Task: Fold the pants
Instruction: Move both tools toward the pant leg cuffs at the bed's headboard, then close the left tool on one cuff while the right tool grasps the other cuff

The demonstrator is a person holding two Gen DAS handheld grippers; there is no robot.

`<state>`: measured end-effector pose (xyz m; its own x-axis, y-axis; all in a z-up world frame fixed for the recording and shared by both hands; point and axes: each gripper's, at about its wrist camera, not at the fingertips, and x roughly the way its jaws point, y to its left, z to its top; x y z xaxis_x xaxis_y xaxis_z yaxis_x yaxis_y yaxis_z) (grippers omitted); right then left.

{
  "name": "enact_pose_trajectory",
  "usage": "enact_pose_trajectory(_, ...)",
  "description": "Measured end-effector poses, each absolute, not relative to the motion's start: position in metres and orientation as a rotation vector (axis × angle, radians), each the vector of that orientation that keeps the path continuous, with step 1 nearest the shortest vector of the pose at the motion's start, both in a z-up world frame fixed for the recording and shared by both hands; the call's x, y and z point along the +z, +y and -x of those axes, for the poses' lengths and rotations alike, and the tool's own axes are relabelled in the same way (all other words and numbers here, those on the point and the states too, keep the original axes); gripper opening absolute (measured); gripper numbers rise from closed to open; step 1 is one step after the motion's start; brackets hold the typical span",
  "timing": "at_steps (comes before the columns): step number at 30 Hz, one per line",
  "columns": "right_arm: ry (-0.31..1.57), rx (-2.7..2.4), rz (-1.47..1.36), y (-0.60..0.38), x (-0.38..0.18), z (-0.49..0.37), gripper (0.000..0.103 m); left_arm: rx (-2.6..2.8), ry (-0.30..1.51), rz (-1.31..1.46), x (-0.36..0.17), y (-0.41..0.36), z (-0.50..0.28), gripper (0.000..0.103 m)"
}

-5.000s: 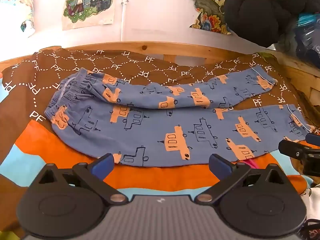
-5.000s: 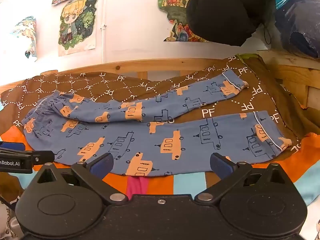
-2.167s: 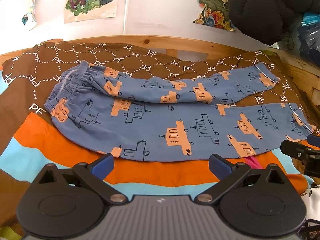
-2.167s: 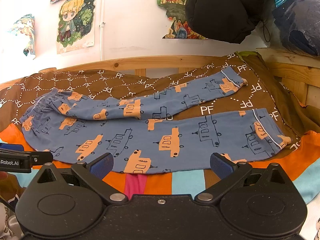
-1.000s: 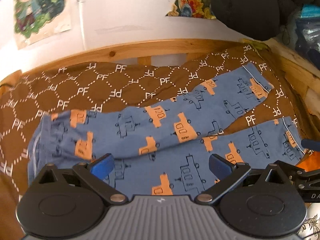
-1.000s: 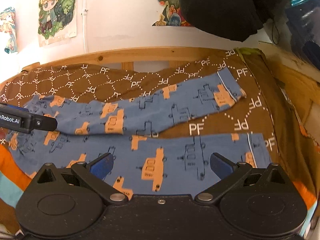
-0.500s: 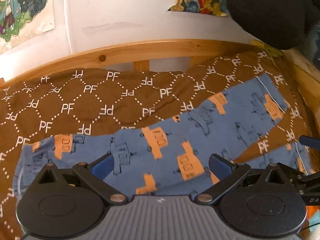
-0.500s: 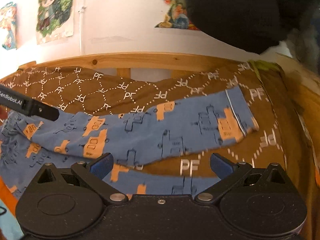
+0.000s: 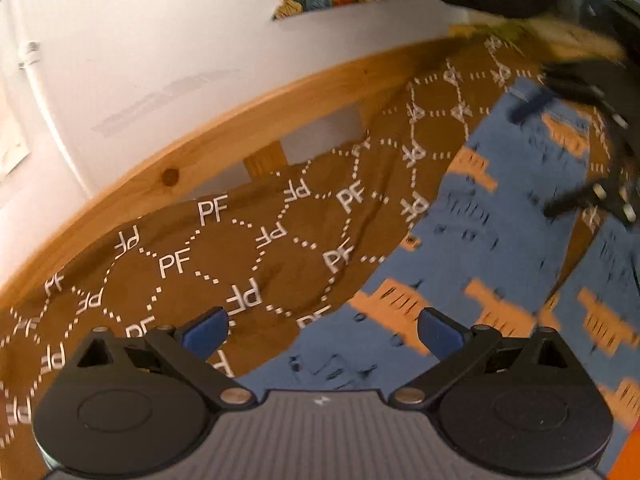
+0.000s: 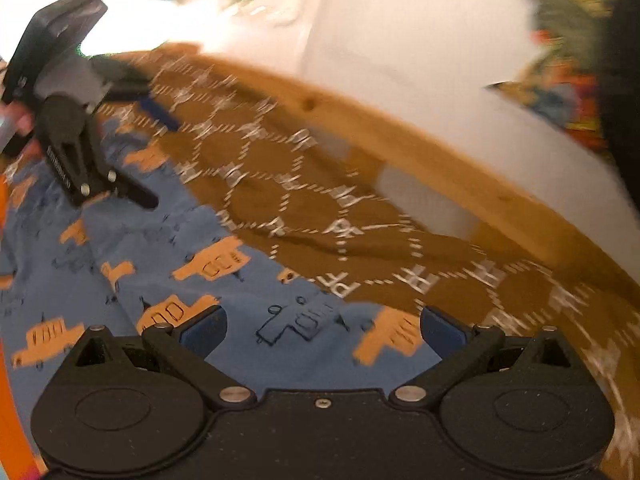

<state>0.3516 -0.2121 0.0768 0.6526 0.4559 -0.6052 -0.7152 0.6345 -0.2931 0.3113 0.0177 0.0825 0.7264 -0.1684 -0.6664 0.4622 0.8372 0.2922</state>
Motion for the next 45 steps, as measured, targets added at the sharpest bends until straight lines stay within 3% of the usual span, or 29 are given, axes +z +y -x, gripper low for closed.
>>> enact_pose_trajectory(8, 0.621, 0.691, 0.702, -0.188, 0.065, -0.417, 0.100, -0.421, 0.750, -0.405, 0.054, 0.037, -0.351, 0.100)
enact_pose_trajectory(11, 0.682, 0.728, 0.693, -0.191, 0.063, -0.428, 0.092, -0.481, 0.781, -0.338, 0.046, 0.034, -0.367, 0.090)
enact_pose_trajectory(16, 0.738, 0.740, 0.738, -0.194, 0.058, -0.438, 0.084, -0.558, 0.876, -0.212, 0.034, 0.032, -0.395, 0.064)
enact_pose_trajectory(22, 0.782, 0.727, 0.695, -0.203, 0.050, -0.452, 0.083, -0.583, 0.926, -0.214, 0.025, 0.026, -0.401, 0.061)
enact_pose_trajectory(26, 0.800, 0.706, 0.667, -0.208, 0.047, -0.458, 0.076, -0.566, 0.934, -0.223, 0.025, 0.023, -0.402, 0.052)
enact_pose_trajectory(29, 0.796, 0.693, 0.669, -0.208, 0.046, -0.456, 0.067, -0.565, 0.937, -0.241, 0.026, 0.020, -0.401, 0.043)
enact_pose_trajectory(31, 0.797, 0.694, 0.684, -0.206, 0.043, -0.454, 0.055, -0.559, 0.932, -0.267, 0.027, 0.016, -0.399, 0.042)
enact_pose_trajectory(36, 0.772, 0.693, 0.740, -0.200, 0.036, -0.441, 0.033, -0.567, 0.923, -0.313, 0.030, 0.010, -0.389, 0.016)
enact_pose_trajectory(38, 0.757, 0.674, 0.742, -0.199, 0.036, -0.437, 0.018, -0.548, 0.912, -0.327, 0.030, 0.007, -0.386, 0.004)
enact_pose_trajectory(40, 0.731, 0.625, 0.742, -0.199, 0.036, -0.434, 0.005, -0.515, 0.888, -0.324, 0.033, 0.007, -0.381, 0.002)
enact_pose_trajectory(45, 0.615, 0.561, 0.750, -0.196, 0.045, -0.412, 0.000, -0.408, 0.756, -0.308, 0.049, 0.012, -0.364, 0.001)
